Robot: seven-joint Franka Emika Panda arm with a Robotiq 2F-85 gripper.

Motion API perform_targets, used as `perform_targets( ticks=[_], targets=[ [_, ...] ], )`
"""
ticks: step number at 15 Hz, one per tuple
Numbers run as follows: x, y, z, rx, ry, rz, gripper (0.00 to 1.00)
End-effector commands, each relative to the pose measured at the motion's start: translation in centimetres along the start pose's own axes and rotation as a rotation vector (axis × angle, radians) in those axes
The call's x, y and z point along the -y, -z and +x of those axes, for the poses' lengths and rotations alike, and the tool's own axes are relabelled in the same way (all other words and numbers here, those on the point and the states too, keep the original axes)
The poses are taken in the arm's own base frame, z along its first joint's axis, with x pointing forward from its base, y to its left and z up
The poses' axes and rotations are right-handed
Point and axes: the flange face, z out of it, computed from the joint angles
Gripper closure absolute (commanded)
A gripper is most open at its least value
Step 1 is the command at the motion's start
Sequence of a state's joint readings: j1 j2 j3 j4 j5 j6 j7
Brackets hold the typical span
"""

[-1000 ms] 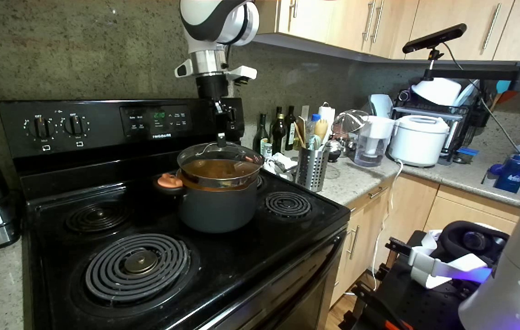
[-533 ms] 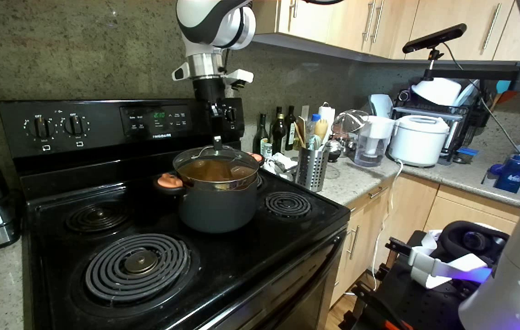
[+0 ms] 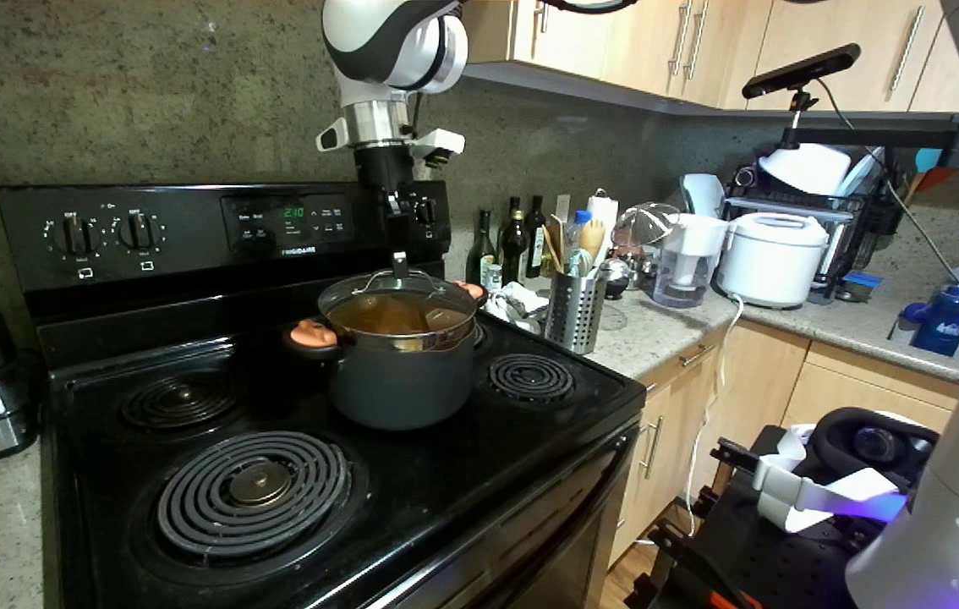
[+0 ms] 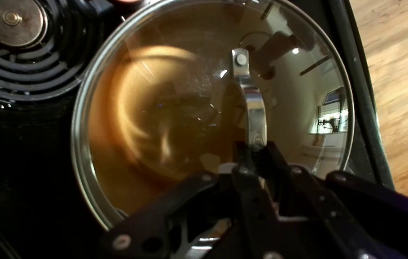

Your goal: Cover the pot with the lid on the stove

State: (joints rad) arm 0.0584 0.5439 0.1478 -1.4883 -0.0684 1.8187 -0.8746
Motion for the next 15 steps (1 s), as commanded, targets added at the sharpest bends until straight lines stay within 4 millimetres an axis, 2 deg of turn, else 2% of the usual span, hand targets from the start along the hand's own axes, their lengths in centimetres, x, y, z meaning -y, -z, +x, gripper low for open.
perform_targets(
  ticks=[1,9,15],
  targets=[
    [-0.17,1.43,-0.02,-0.016,-0.021,0.022,0.96],
    [-0.66,1.86,-0.32,-0.023,-0.033,0.021,0.96],
    [-0.99,1.12,-0.26,-0.017,-0.036,0.033,0.96]
  ],
)
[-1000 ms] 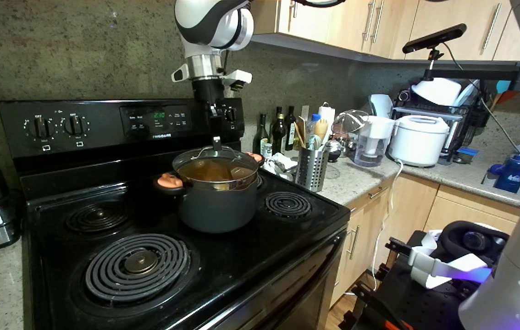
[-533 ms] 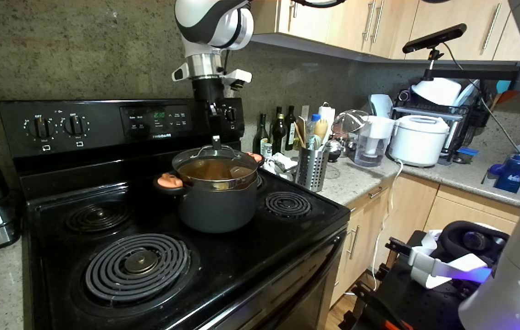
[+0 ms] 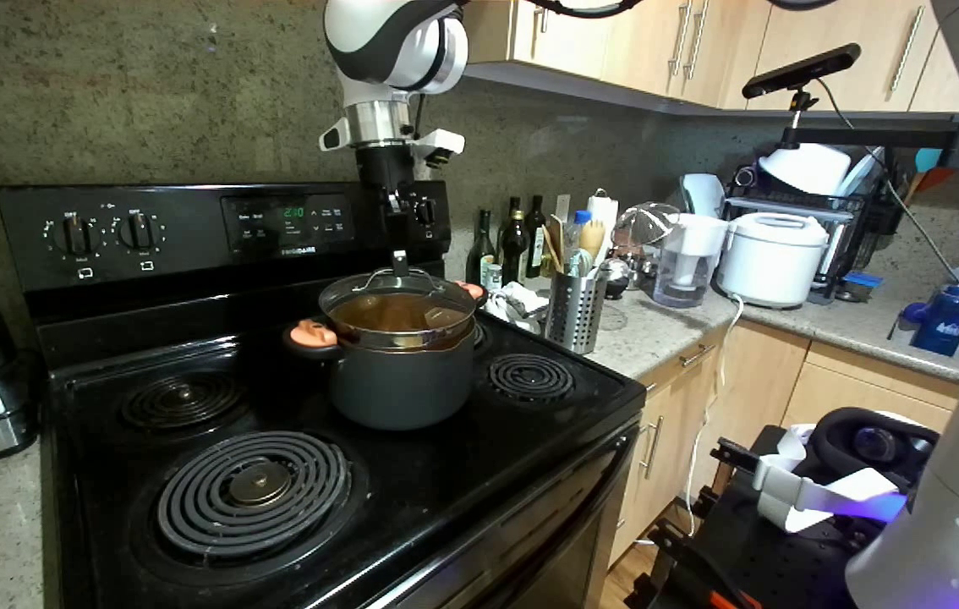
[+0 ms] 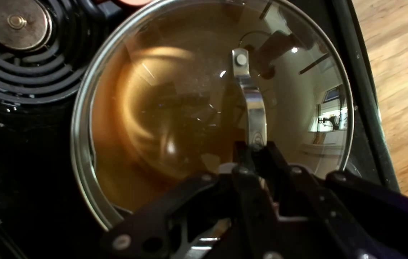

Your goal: Cover the pot with the lid on the stove

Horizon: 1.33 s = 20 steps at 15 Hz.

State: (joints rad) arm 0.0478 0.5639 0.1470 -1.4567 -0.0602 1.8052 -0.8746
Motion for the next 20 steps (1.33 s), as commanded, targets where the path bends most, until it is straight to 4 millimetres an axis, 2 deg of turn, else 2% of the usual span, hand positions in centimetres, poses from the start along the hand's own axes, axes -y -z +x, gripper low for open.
perform_targets(
  ticks=[1,20],
  targets=[
    [-0.1,0.8,0.1,-0.007,-0.022,0.027,0.96],
    [-1.0,-0.8,0.0,0.011,-0.04,0.057,0.96]
  ],
)
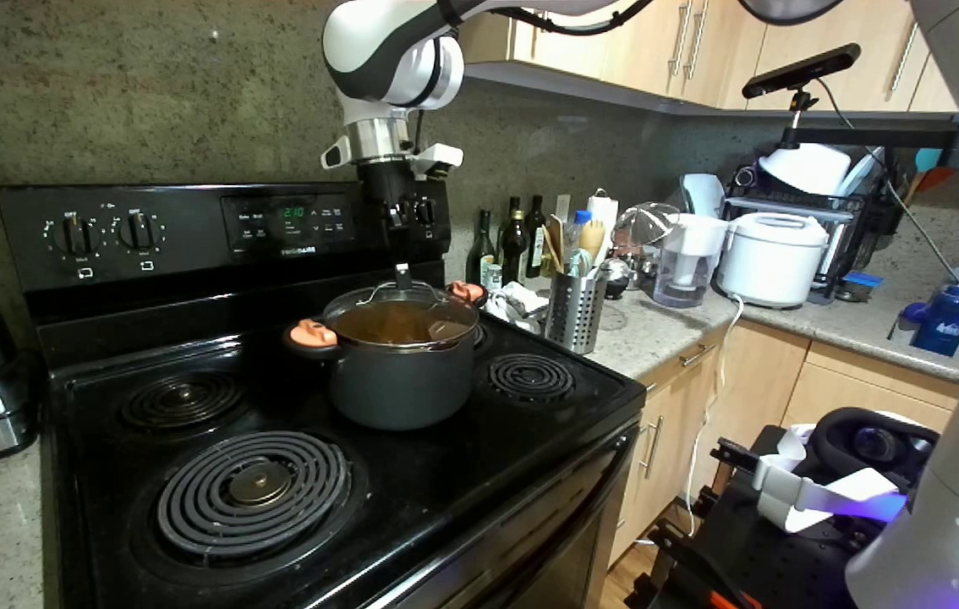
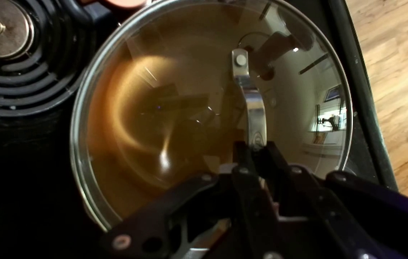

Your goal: Cover the pot with the lid on the stove

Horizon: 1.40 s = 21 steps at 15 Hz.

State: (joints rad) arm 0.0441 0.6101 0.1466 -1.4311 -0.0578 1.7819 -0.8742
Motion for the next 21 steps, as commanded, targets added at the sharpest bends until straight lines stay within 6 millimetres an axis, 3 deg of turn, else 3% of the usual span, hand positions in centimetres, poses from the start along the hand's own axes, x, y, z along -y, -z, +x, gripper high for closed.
perform_targets(
  ticks=[1,11,12,13,21],
  targets=[
    [-0.2,1.2,-0.1,-0.01,-0.034,0.019,0.96],
    [-0.4,0.9,-0.1,-0.005,-0.029,0.02,0.96],
    [-0.4,0.9,-0.2,-0.002,-0.028,0.019,0.6],
    [-0.5,0.9,-0.2,0.001,-0.027,0.018,0.6],
    [-0.6,2.3,-0.7,0.001,-0.033,0.01,0.0]
  ],
)
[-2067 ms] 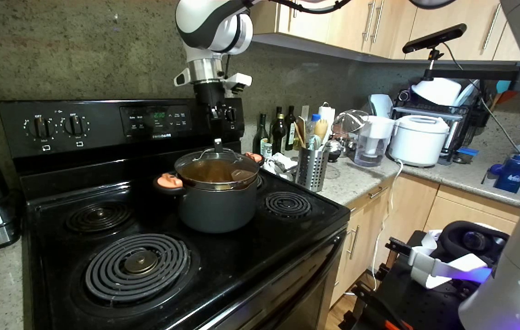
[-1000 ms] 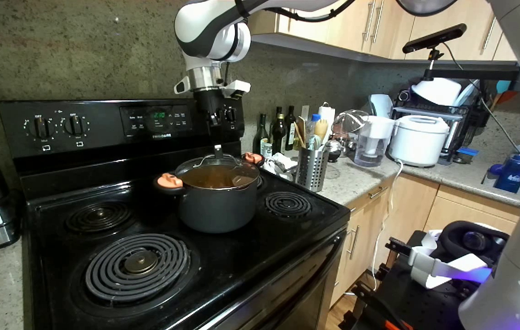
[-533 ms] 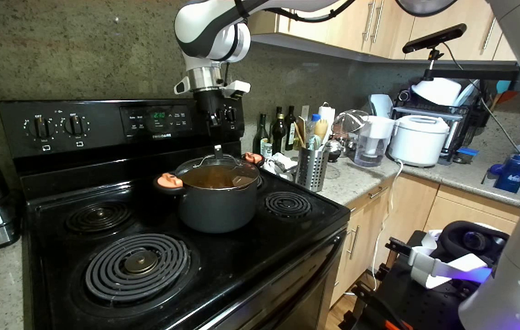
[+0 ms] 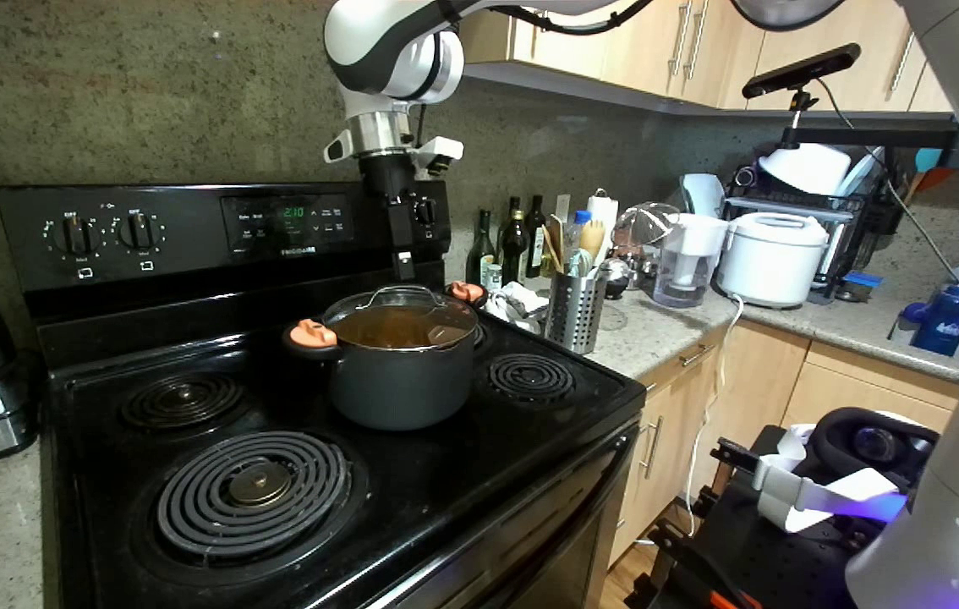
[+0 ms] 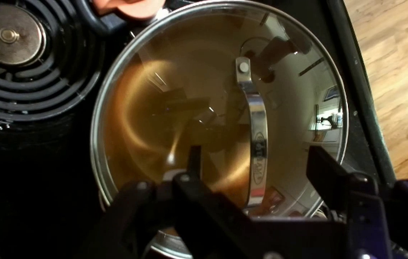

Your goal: Cover the pot with the lid on the stove

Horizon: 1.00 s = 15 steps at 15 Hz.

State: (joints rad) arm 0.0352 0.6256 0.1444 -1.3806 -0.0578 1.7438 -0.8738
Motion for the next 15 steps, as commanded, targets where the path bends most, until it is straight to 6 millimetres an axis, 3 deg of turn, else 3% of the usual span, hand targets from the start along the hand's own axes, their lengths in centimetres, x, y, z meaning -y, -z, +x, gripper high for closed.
perform_targets(
  ticks=[1,9,10,12,15],
  targets=[
    [0.5,1.7,-0.2,0.001,-0.015,-0.003,0.0],
    [6.9,11.5,-0.4,-0.043,0.076,-0.216,0.0],
    [4.9,10.0,0.4,-0.046,0.054,-0.159,0.0],
    [6.3,12.0,0.1,-0.05,0.065,-0.193,0.0],
    [6.6,11.8,0.0,-0.047,0.067,-0.196,0.0]
  ],
)
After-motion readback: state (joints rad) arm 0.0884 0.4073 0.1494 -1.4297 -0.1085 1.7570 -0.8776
